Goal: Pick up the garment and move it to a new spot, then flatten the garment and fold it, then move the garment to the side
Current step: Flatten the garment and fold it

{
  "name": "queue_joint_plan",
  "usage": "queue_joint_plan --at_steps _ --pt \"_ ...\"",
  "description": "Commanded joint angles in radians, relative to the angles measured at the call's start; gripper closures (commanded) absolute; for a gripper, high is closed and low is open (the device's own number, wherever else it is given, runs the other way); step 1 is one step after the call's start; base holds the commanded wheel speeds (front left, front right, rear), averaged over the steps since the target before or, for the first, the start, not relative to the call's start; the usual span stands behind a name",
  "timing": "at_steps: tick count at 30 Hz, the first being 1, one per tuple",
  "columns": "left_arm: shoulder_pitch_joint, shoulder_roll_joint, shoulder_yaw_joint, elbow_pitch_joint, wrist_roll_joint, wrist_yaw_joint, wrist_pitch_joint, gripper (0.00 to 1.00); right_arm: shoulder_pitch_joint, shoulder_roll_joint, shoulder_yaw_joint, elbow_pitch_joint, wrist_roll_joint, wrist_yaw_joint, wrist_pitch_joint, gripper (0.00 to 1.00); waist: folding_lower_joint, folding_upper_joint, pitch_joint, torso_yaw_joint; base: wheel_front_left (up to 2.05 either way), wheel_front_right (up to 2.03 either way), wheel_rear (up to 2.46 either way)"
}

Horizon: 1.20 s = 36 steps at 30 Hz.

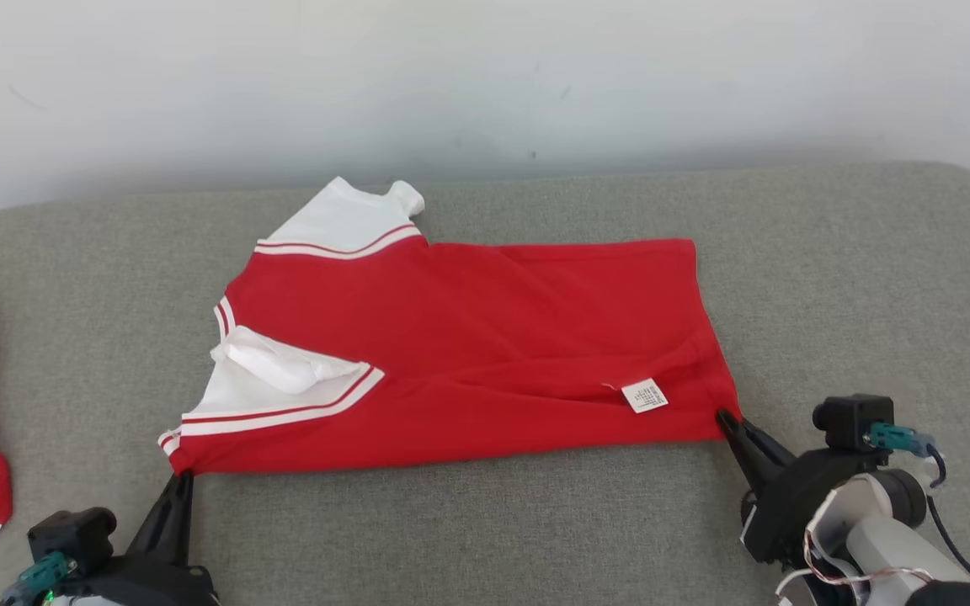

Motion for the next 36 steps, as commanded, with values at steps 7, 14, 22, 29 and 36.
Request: queue_joint_plan --at_steps 7,14,22,29,36 --pt "0.098 0.012 0.012 -0.076 0.003 0.014 -0.004 1.00 0.118 -0.072 -0.018 -0.095 0.035 -0.002 0.091 1.00 0.0000 0.0000 -0.050 0.012 0.00 0.00 0.00" --pt "0.202 0.010 0.012 -0.152 -0.020 0.047 0.032 1.00 0.231 -0.108 -0.056 -0.193 0.054 -0.002 0.177 1.00 0.0000 0.0000 -0.066 0.012 0.00 0.00 0.00" --pt "0.301 0.011 0.017 -0.260 -0.034 0.084 0.061 1.00 0.341 -0.121 -0.139 -0.285 0.037 -0.002 0.237 1.00 0.0000 0.0000 -0.062 0.015 0.00 0.00 0.00" --pt "0.346 0.016 0.017 -0.335 -0.046 0.112 0.101 1.00 0.395 -0.091 -0.204 -0.346 -0.022 -0.002 0.305 1.00 0.0000 0.0000 -0.056 0.017 0.00 0.00 0.00" --pt "0.354 0.013 0.023 -0.348 -0.050 0.143 0.107 0.00 0.405 -0.050 -0.281 -0.386 -0.098 -0.002 0.336 0.00 0.0000 0.0000 -0.065 0.026 0.00 0.00 0.00"
